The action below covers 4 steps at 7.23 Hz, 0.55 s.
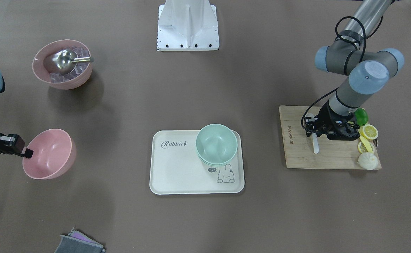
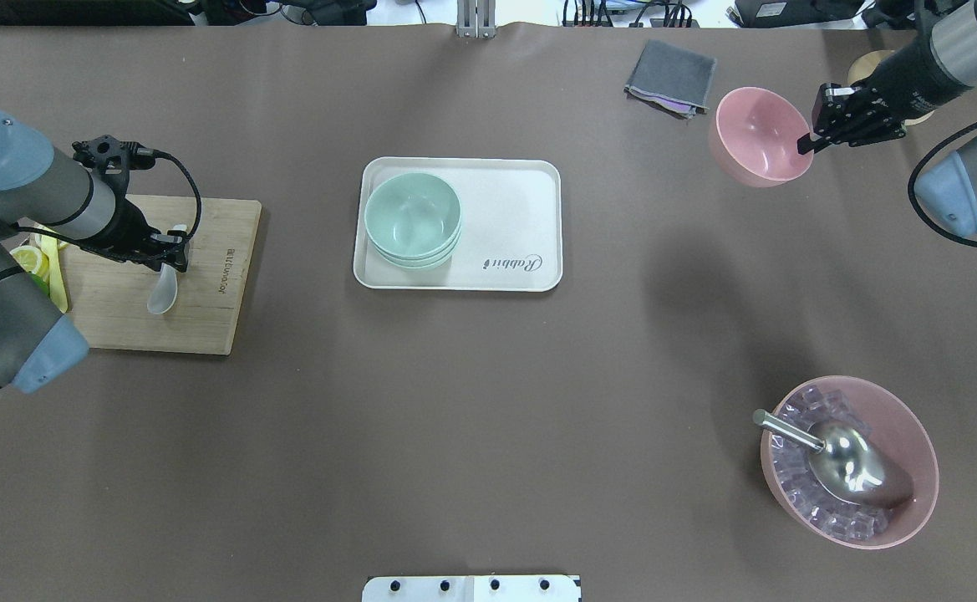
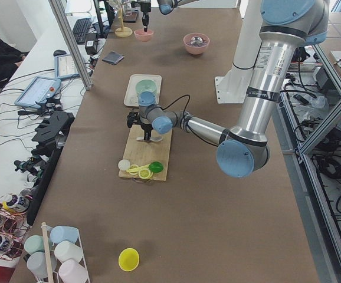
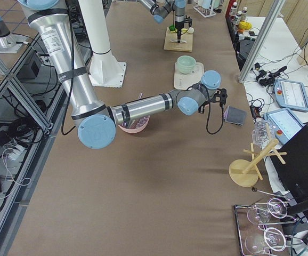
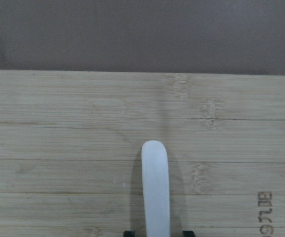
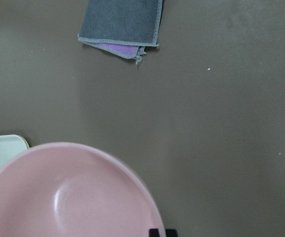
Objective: Stack pink bowl on green and place spoon
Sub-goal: 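Grasp the white spoon handle with the left gripper while the right gripper holds the bowl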
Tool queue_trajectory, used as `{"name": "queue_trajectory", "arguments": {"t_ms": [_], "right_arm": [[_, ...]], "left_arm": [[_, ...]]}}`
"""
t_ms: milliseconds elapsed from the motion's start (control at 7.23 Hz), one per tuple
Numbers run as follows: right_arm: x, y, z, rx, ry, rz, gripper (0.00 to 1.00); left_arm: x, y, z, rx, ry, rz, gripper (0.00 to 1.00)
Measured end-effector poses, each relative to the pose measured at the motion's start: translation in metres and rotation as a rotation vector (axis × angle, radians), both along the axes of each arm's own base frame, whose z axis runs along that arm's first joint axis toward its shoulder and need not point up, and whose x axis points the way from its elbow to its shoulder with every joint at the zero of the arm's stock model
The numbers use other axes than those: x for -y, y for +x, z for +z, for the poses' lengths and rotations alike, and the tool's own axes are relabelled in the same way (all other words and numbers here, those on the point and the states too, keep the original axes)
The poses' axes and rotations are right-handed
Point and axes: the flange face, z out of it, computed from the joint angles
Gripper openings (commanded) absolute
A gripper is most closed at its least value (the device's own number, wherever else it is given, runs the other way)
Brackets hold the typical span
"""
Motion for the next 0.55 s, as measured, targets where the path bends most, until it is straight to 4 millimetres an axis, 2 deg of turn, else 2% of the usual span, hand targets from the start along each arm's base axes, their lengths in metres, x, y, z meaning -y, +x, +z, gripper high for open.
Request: {"name": "queue_trajectory", "arguments": {"t_ms": [138, 277, 553], "right_arm": [[0.0, 0.0, 0.0001, 0.0, 0.0, 0.0, 0.0], [0.0001, 0.0, 0.0003, 0.0, -0.001, 0.0, 0.0], [0.0002, -0.0001, 0.001, -0.001, -0.002, 0.0, 0.0]], "left_arm": [[-0.0001, -0.0002, -0.0008, -0.001, -0.003, -0.004, 0.06], [-0.0005, -0.0002, -0.0029, -0.004, -0.009, -0.013, 0.0], [-0.0013, -0.0016, -0.0106, -0.01, -0.008, -0.035, 0.0]]}}
